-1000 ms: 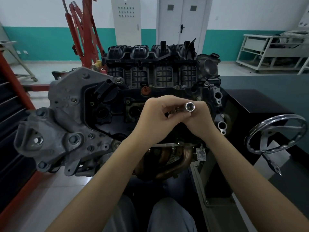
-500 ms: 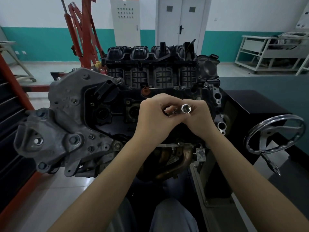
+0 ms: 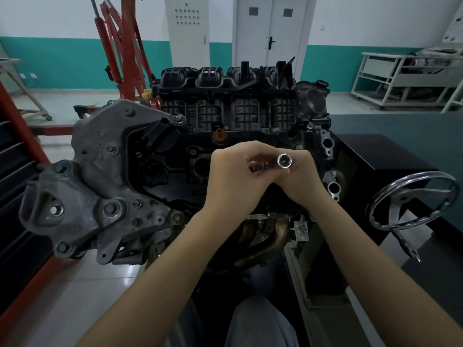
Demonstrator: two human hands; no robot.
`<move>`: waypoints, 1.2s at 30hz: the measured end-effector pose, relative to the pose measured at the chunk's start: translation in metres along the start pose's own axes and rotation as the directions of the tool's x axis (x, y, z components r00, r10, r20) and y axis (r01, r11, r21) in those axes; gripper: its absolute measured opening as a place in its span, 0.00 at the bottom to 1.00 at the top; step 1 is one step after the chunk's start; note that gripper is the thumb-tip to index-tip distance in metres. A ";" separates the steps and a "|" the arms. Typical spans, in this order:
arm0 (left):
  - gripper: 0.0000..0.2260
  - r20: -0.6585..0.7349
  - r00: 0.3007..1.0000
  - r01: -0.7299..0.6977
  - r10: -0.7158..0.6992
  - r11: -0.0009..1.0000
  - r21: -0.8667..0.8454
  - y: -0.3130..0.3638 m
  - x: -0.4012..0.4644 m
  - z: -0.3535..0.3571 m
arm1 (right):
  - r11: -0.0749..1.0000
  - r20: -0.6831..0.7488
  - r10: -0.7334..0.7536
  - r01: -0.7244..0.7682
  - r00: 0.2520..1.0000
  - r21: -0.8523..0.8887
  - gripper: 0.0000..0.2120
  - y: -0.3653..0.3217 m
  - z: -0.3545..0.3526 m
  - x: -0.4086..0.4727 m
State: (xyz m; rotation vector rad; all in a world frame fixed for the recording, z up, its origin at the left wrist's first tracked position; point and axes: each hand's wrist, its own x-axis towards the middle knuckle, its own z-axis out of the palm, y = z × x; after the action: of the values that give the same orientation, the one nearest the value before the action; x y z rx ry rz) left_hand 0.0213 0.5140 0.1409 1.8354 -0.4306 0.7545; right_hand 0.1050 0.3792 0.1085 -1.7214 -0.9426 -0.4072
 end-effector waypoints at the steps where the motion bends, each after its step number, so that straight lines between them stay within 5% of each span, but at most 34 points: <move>1: 0.10 -0.001 1.000 -0.009 0.009 1.000 0.001 0.000 0.000 0.000 | 1.000 0.008 -0.010 0.010 1.000 0.001 0.14 -0.002 0.000 0.000; 7: 0.13 0.120 0.993 0.009 0.008 0.989 -0.148 -0.003 0.003 -0.005 | 1.000 0.012 0.007 -0.007 1.000 -0.018 0.18 -0.003 0.001 0.000; 13: 0.10 0.011 0.999 -0.052 0.052 0.998 0.028 -0.004 0.001 -0.004 | 1.000 0.030 0.025 -0.025 0.999 -0.005 0.11 -0.002 0.003 0.002; 21: 0.13 0.067 0.998 0.000 0.005 0.997 -0.073 -0.004 0.001 -0.004 | 1.000 -0.012 0.016 -0.016 1.000 0.008 0.13 -0.005 0.004 0.001; 27: 0.12 -0.073 0.997 0.011 -0.014 0.999 -0.039 -0.005 0.000 0.001 | 1.000 0.017 0.005 -0.005 1.000 0.000 0.13 -0.004 0.003 0.001; 32: 0.14 0.045 0.999 0.028 -0.020 0.983 -0.184 -0.007 0.002 -0.006 | 0.999 0.007 0.027 -0.027 1.000 0.025 0.14 -0.005 0.003 0.001; 36: 0.14 -0.008 1.000 -0.001 0.000 0.999 -0.048 -0.006 0.001 -0.005 | 0.999 -0.023 0.031 -0.030 0.999 0.044 0.12 -0.001 0.002 0.001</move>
State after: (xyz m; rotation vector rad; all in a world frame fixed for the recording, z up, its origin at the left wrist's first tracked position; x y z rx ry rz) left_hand 0.0245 0.5210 0.1384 1.7873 -0.4405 0.7457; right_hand 0.1046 0.3819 0.1090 -1.6860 -0.9012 -0.3840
